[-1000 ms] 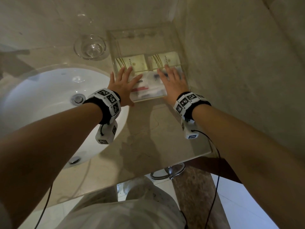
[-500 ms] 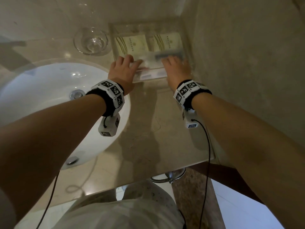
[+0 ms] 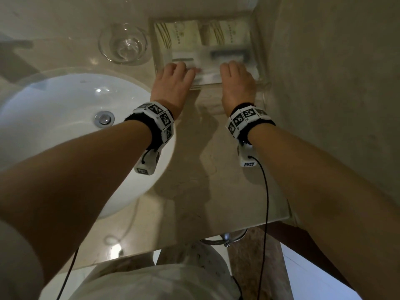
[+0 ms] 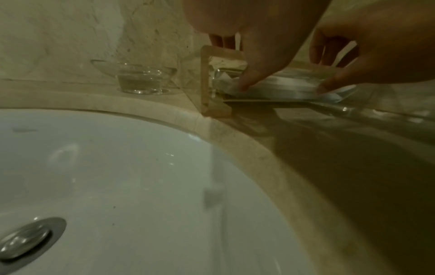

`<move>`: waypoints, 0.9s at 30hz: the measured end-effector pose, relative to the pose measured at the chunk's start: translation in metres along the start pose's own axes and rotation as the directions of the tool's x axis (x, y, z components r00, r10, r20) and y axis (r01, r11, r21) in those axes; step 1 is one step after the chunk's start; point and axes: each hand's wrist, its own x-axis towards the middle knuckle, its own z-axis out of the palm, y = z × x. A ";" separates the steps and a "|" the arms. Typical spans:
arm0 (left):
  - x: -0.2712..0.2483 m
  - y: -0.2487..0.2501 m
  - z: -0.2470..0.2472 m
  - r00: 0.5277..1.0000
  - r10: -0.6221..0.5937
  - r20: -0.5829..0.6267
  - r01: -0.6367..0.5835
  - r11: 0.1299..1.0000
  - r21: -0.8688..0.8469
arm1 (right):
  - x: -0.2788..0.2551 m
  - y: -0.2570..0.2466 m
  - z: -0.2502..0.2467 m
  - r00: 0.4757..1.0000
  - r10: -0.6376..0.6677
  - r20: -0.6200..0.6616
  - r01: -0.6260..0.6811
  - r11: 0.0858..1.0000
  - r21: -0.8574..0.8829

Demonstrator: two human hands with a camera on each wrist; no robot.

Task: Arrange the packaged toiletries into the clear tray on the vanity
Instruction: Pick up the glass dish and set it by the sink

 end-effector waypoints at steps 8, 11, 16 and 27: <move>0.003 -0.011 -0.016 0.993 0.052 0.109 -0.042 0.995 -0.095 | -0.003 0.002 -0.007 0.994 0.021 0.105 -0.019 1.000 -0.021; -0.005 -0.024 -0.028 0.994 0.024 0.110 -0.008 0.990 -0.141 | -0.002 0.004 -0.019 0.978 0.011 0.211 -0.020 0.999 0.040; -0.029 -0.072 -0.052 0.935 -0.329 0.131 0.354 0.889 -0.291 | 0.005 -0.020 -0.046 0.983 -0.032 0.179 0.007 0.990 0.140; -0.148 -0.252 -0.082 0.652 -0.675 0.344 0.747 0.651 -0.138 | 0.060 -0.184 -0.087 0.895 0.113 0.431 -0.320 0.836 0.446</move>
